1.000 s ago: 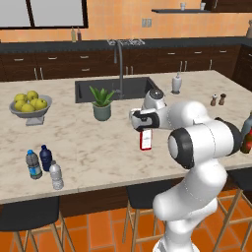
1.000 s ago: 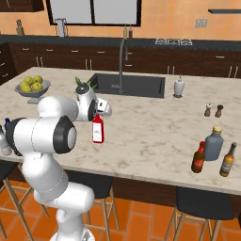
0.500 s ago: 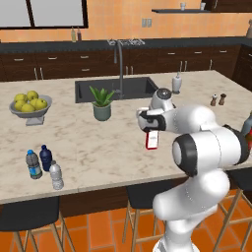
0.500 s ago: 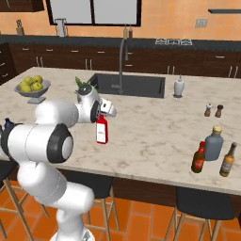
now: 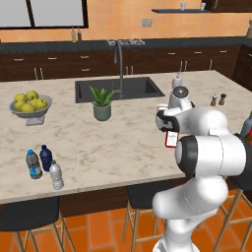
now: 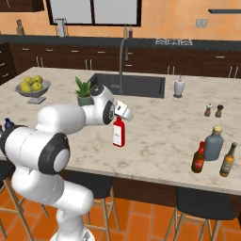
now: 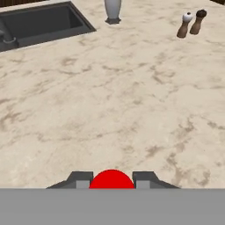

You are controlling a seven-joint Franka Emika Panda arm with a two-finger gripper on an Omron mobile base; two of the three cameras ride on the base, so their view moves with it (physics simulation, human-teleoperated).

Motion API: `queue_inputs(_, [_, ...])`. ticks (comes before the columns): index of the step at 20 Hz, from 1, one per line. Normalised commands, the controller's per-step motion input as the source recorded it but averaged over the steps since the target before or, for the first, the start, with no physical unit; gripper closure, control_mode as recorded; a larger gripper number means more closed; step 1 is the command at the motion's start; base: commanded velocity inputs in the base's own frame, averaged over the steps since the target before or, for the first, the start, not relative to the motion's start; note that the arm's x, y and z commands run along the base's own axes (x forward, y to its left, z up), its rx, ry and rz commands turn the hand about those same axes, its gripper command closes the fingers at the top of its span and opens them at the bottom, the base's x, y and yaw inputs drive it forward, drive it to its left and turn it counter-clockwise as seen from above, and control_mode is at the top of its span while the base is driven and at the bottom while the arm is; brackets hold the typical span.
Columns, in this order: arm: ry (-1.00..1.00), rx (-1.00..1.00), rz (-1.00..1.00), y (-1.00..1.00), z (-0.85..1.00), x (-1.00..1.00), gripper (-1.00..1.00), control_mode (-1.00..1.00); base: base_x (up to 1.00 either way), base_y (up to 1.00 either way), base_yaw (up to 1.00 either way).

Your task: Move the plastic bottles in the middle to the plastics group, and the glass bottles in the middle to the glass group.

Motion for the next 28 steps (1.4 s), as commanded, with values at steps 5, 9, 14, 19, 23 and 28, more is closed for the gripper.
queue_inputs(5, [0.0, 0.0, -0.29, -0.99, 0.0, -0.33, 1.0, -1.0, 0.0, 0.0, 0.0])
queue_inputs(9, [0.0, 0.0, -0.31, -1.0, 0.0, -0.31, 1.0, -1.0, 0.0, 0.0, 0.0])
queue_inputs(14, [0.0, 0.0, -0.31, -0.92, 0.0, -0.14, 1.0, -1.0, 0.0, 0.0, 0.0])
queue_inputs(19, [0.0, 0.0, -0.29, -0.71, 0.0, 0.0, 1.0, -1.0, 0.0, 0.0, 0.0])
queue_inputs(23, [0.01, 0.0, -0.26, -0.69, 0.0, 0.0, 1.0, -1.0, 0.0, 0.0, 0.0])
queue_inputs(28, [0.0, 0.0, -0.21, -0.56, 0.0, 0.0, 1.0, -1.0, 0.0, 0.0, 0.0])
